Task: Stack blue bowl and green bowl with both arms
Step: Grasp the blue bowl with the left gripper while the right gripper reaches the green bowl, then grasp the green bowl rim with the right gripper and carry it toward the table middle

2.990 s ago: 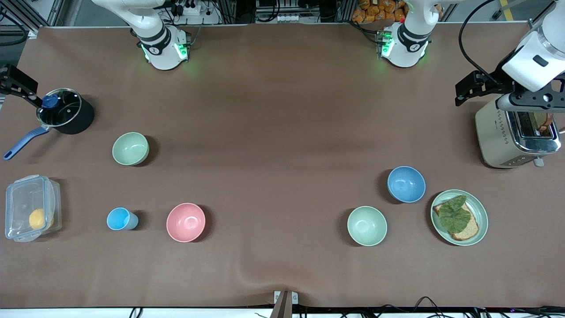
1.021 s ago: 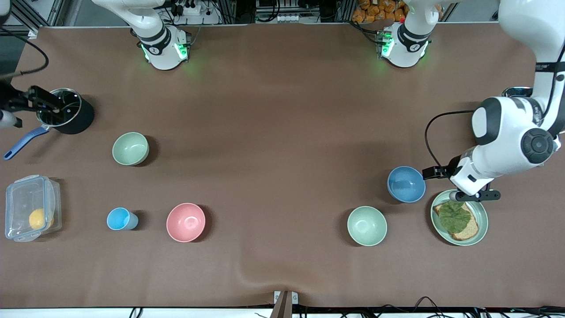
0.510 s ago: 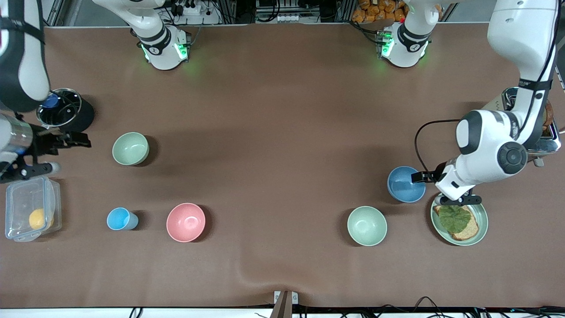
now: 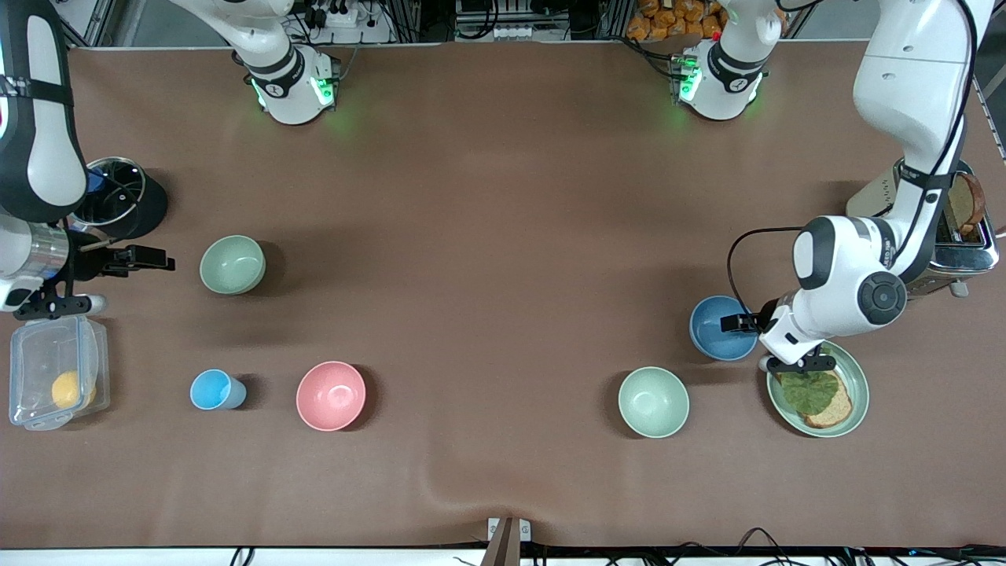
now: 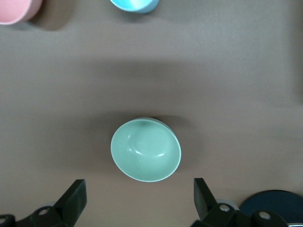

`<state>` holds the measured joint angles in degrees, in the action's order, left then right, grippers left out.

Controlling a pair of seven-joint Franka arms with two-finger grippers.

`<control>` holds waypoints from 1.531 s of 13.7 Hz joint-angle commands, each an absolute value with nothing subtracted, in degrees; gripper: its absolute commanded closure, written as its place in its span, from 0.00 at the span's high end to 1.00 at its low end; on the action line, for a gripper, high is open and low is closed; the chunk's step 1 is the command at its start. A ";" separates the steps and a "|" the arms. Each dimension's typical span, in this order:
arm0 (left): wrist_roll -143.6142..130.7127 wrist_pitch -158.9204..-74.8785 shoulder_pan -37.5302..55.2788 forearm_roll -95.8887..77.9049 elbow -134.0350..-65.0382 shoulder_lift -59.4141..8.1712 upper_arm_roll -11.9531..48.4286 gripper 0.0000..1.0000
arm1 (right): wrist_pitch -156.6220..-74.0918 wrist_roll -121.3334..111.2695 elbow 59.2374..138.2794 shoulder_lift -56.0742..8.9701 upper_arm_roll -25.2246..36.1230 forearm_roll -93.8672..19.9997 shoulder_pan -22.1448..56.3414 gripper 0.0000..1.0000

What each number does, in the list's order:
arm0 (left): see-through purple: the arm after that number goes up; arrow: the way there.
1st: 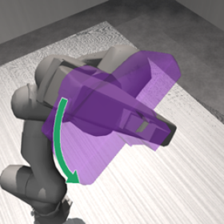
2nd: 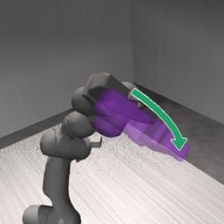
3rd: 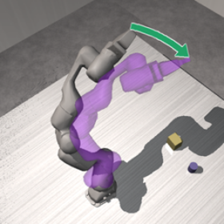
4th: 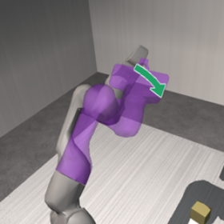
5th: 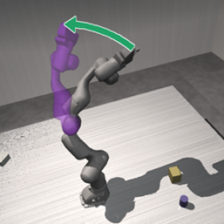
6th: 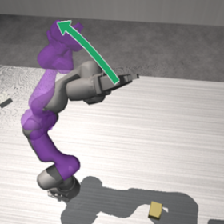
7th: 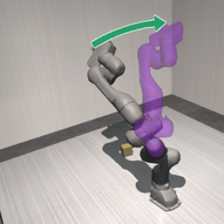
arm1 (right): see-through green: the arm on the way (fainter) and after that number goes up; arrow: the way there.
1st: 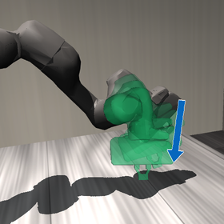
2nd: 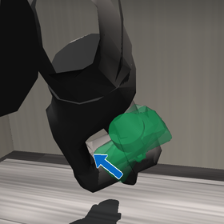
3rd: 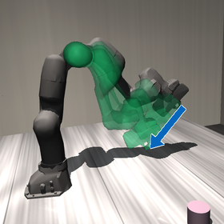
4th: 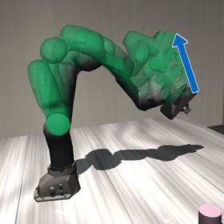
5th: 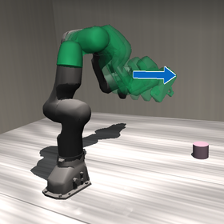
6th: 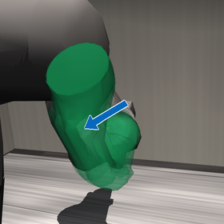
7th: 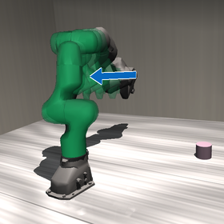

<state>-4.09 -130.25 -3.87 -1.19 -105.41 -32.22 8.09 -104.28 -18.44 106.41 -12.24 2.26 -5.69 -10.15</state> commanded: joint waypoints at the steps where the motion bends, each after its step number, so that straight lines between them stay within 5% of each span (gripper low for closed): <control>1: -3.43 -131.40 -4.04 0.00 -104.94 -33.13 8.26 0.39 | -110.45 -18.63 115.29 -8.44 1.32 -6.85 -11.77 1.00; 2: -3.43 -131.40 -4.13 0.09 -104.94 -33.13 8.26 0.06 | -112.83 -18.63 117.31 -8.26 1.32 -6.86 -11.86 1.00; 3: -3.43 -131.40 -4.13 0.00 -104.94 -33.13 8.26 0.00 | -114.59 -18.72 118.99 -8.26 1.32 -6.86 -12.47 1.00; 11: -3.43 -131.22 -4.48 0.00 -104.94 -31.21 8.26 0.00 | -135.40 -25.40 132.43 -9.49 1.23 -8.88 -15.38 0.89; 15: -3.25 -130.78 -4.83 -0.09 -104.77 -27.17 8.26 0.00 | -141.93 -25.49 136.40 -10.37 1.14 -8.88 -15.12 0.62; 18: -3.34 -129.38 -6.06 -1.75 -104.59 -23.65 8.44 0.00 | -144.05 -25.49 137.28 -11.86 1.05 -8.96 -15.12 0.55; 21: -3.43 -129.20 -6.94 -6.49 -104.50 -21.63 8.35 0.00 | -148.52 -25.49 139.65 -12.48 0.97 -8.96 -15.12 0.37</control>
<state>-4.05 -130.04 -5.93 -3.54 -103.59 -23.81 8.05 -145.53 -24.30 137.86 -12.24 1.46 -7.79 -14.74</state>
